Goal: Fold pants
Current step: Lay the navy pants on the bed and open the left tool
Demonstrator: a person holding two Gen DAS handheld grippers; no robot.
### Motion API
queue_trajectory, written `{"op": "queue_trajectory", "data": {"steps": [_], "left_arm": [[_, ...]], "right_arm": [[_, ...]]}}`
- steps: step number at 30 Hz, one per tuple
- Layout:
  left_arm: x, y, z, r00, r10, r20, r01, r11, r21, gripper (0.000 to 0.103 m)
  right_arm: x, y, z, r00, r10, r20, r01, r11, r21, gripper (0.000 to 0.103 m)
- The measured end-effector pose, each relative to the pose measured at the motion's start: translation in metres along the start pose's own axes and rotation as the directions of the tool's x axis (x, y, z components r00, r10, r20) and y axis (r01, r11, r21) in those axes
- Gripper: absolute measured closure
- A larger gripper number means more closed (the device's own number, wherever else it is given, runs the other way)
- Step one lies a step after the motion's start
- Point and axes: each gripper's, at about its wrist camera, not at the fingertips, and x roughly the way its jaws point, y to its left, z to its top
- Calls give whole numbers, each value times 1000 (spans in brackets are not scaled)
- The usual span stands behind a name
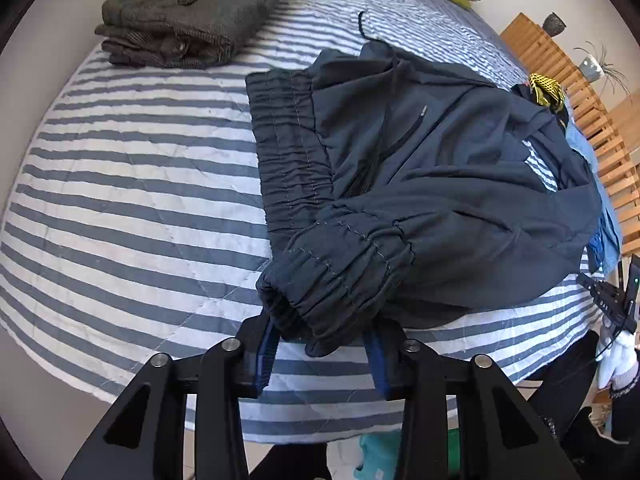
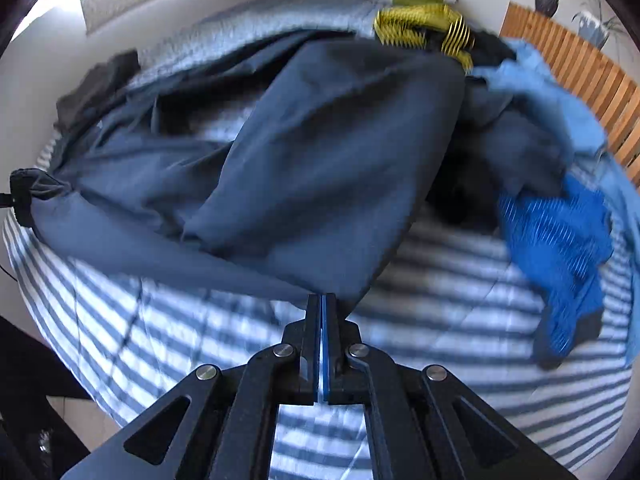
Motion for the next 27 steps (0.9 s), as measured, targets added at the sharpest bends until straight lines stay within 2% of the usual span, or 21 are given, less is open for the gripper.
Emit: {"op": "queue_trajectory", "data": {"steps": [3, 6, 9, 10, 13, 17, 19, 21, 23, 25, 27], "left_arm": [[-27, 5, -2, 999, 15, 48, -15, 1000, 11, 48], [-51, 10, -7, 996, 11, 92, -11, 1000, 3, 44], [-61, 15, -16, 994, 13, 106, -11, 1000, -17, 41], [-62, 22, -15, 993, 9, 118, -4, 999, -44, 41], [-58, 27, -4, 986, -12, 165, 34, 991, -129, 41], [-58, 33, 21, 963, -4, 269, 54, 983, -178, 41], [-47, 29, 32, 971, 1, 240, 41, 984, -171, 40], [-25, 16, 36, 991, -32, 128, 47, 992, -115, 40], [-10, 1, 22, 992, -125, 26, 126, 991, -45, 40], [-11, -15, -1, 993, -114, -13, 114, 993, 43, 40], [-21, -20, -14, 991, -136, -18, 137, 988, 67, 40]], "right_arm": [[-16, -2, -3, 998, -64, 23, 64, 998, -8, 102], [-44, -4, 10, 995, -53, 89, 54, 999, -7, 98], [-66, 8, 30, 986, -24, 168, 32, 999, -44, 73], [-66, 13, 37, 983, -6, 185, 18, 998, -67, 60], [-53, 48, 55, 977, 27, 213, 8, 987, -159, 59], [-9, 95, 68, 981, 95, 171, -57, 974, -218, 62], [14, 117, 67, 987, 122, 102, -96, 968, -232, 68], [29, 132, 55, 991, 131, 29, -118, 954, -276, 74], [33, 139, 40, 988, 152, -34, -155, 937, -314, 74], [28, 139, 21, 973, 205, -107, -230, 908, -349, 74], [20, 134, 4, 948, 258, -184, -311, 873, -375, 74]]}}
